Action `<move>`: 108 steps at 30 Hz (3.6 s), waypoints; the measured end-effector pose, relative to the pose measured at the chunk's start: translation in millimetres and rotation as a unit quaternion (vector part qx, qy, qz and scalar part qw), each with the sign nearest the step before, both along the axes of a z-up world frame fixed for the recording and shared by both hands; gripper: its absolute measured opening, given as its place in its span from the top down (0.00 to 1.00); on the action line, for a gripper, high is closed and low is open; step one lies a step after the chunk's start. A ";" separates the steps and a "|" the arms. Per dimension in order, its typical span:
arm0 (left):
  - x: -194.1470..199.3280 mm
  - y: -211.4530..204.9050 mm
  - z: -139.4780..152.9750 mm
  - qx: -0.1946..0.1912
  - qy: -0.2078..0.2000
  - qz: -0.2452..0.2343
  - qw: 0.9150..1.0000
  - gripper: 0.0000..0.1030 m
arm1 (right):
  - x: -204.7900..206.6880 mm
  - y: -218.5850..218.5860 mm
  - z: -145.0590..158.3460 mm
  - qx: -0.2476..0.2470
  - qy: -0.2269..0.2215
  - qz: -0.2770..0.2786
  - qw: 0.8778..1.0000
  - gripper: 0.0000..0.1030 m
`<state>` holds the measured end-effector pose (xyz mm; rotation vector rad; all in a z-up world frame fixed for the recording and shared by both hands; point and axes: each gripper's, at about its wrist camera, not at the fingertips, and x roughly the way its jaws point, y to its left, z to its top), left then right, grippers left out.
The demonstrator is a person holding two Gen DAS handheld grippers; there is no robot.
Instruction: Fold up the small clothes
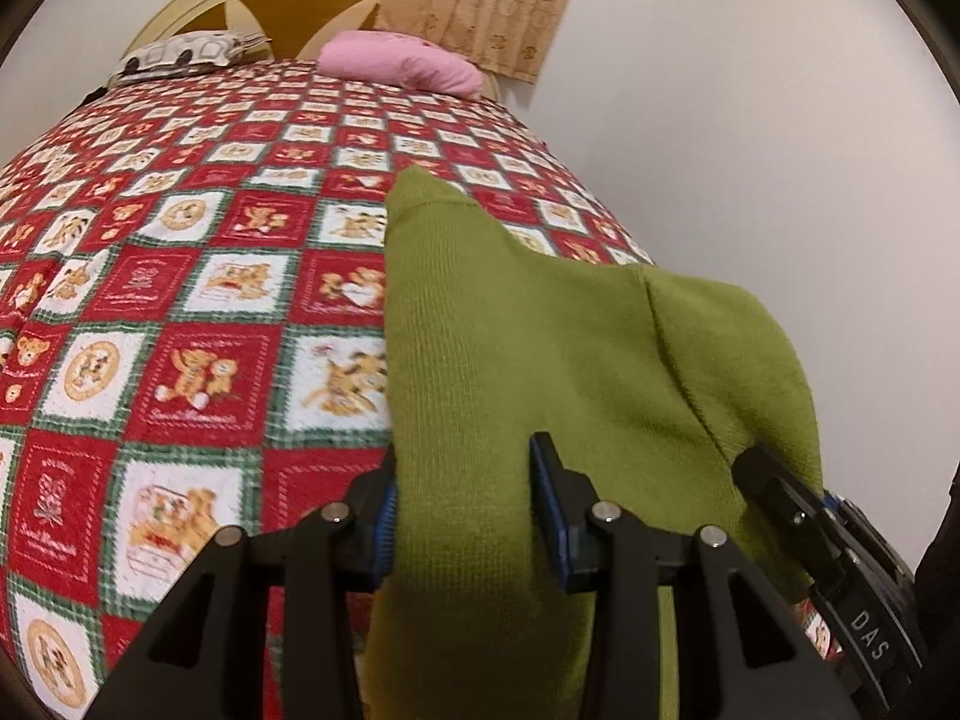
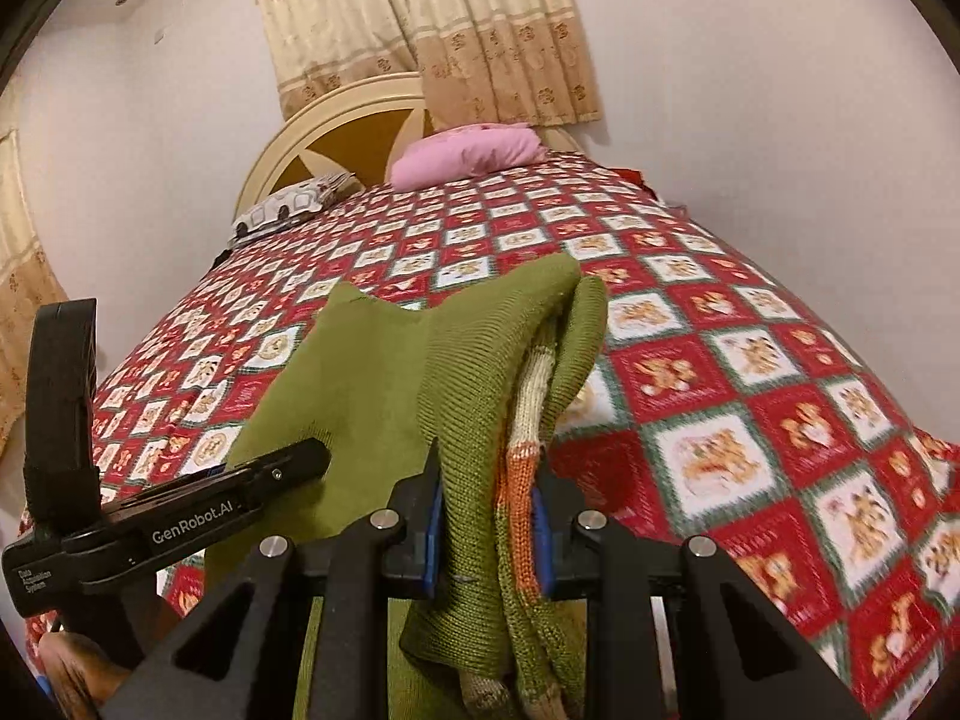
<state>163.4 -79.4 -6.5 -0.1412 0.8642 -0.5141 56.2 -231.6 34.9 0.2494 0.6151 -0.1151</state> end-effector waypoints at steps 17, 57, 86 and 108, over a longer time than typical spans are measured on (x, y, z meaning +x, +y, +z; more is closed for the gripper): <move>-54.6 -78.9 -2.9 0.016 -0.006 -0.088 0.996 0.62 | -82.2 -57.9 -7.1 0.008 -0.002 -0.084 0.996 0.77; -103.6 -263.4 -26.5 0.078 -0.021 -0.161 0.984 0.56 | -144.5 -240.0 -57.2 0.007 0.060 -0.209 0.976 0.77; -129.8 -201.3 -28.8 0.034 0.006 -0.173 0.984 0.12 | -213.9 -200.3 -35.9 0.020 0.042 -0.195 0.980 0.58; -176.9 -201.6 -48.2 0.044 0.030 -0.285 0.957 0.09 | -233.8 -191.3 -74.9 0.085 0.093 -0.155 0.980 0.67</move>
